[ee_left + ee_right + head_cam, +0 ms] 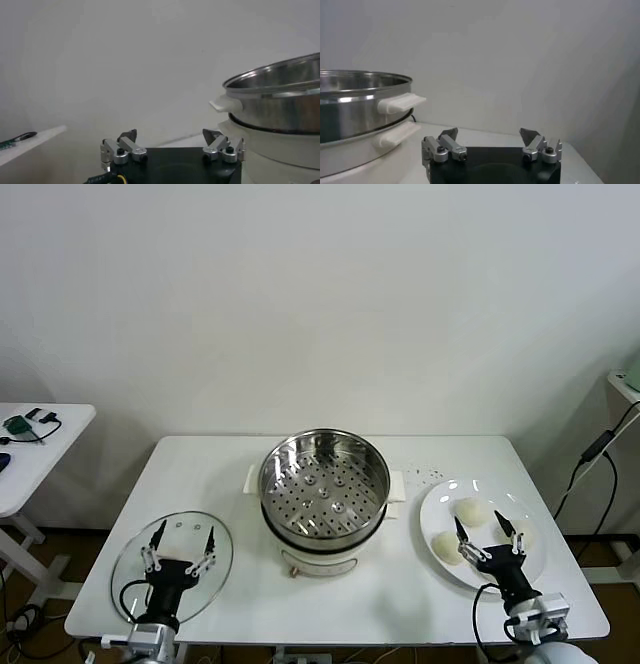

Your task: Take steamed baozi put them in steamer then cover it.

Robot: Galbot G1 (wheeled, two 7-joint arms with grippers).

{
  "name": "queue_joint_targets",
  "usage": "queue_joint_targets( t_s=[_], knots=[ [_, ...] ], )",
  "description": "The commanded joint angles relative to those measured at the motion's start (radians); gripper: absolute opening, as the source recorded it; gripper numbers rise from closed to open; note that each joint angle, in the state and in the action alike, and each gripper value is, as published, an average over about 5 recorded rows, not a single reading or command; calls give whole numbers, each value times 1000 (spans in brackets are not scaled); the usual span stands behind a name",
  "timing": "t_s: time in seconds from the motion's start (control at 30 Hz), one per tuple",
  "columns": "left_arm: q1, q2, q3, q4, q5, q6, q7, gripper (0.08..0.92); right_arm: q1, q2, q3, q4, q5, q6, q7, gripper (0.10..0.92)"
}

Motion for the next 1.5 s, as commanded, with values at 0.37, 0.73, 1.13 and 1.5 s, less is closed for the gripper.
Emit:
queue_joint_targets(
  t_s=[0.37, 0.73, 1.13, 1.5],
  knots=[
    [17, 22, 4, -29, 5, 5, -21, 823, 426, -588, -280, -265, -187, -167, -580, 823],
    [27, 29, 11, -41, 2, 24, -24, 823, 1036, -717, -872, -514, -404, -83, -853, 823],
    [11, 41, 12, -39, 3, 53, -34, 823, 1502, -465, -1388, -818, -456, -40, -877, 823],
    [14, 51, 0, -42, 5, 75, -65, 823, 1530, -289, -1490, -973, -459, -10, -878, 823]
  ],
)
